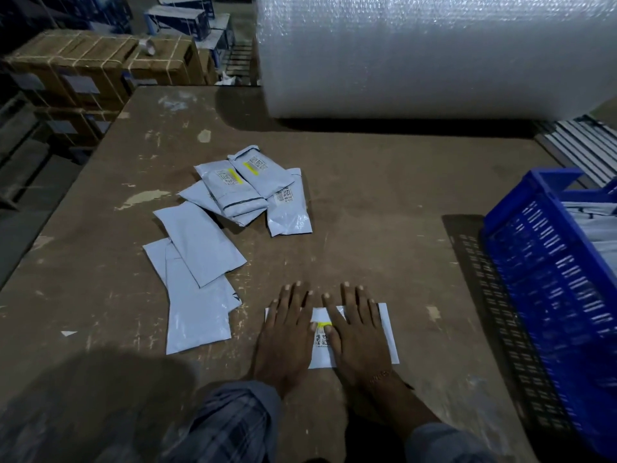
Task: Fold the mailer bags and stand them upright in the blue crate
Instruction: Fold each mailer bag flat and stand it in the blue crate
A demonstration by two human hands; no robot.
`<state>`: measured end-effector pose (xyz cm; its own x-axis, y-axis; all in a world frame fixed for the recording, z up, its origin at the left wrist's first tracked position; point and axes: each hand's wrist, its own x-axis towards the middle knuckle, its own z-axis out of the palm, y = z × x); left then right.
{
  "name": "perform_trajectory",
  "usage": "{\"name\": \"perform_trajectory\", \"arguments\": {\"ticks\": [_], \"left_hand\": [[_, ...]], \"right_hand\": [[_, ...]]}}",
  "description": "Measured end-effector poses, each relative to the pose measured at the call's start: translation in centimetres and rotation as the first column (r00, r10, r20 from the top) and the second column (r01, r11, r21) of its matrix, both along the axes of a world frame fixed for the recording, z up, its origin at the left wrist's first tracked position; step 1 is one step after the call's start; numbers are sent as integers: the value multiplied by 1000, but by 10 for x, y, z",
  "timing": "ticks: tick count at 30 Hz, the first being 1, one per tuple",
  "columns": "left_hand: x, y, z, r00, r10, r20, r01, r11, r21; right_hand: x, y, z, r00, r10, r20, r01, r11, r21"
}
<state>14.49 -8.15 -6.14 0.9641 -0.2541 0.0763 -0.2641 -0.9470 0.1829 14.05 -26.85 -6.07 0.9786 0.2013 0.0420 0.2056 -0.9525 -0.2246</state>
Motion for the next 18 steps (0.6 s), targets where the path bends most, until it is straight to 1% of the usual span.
{"name": "perform_trajectory", "arguments": {"ticks": [4, 7, 9, 11, 13, 15, 18], "left_hand": [[-1, -1, -5, 999, -20, 26, 20, 999, 30], [4, 7, -7, 998, -64, 20, 63, 997, 46], [11, 10, -3, 999, -34, 1, 34, 998, 47], [13, 4, 0, 999, 39, -22, -38, 999, 38], [7, -6, -3, 997, 80, -18, -79, 996, 31], [-2, -7, -9, 1000, 23, -3, -23, 998, 65], [1, 11, -9, 991, -137, 9, 136, 987, 83]], "right_hand": [[6, 0, 0, 999, -10, -33, 9, 999, -36], [2, 2, 0, 998, -34, -55, 33, 999, -32], [-10, 5, 1, 998, -41, -52, 40, 999, -20], [-23, 6, 1, 998, -22, -58, 22, 1000, 0], [-24, 2, 1, 998, -3, -57, 4, 1000, 4], [-11, 0, -1, 999, 1, -53, -2, 1000, -15], [1, 0, -1, 999, -10, -50, 8, 999, -45]]}}
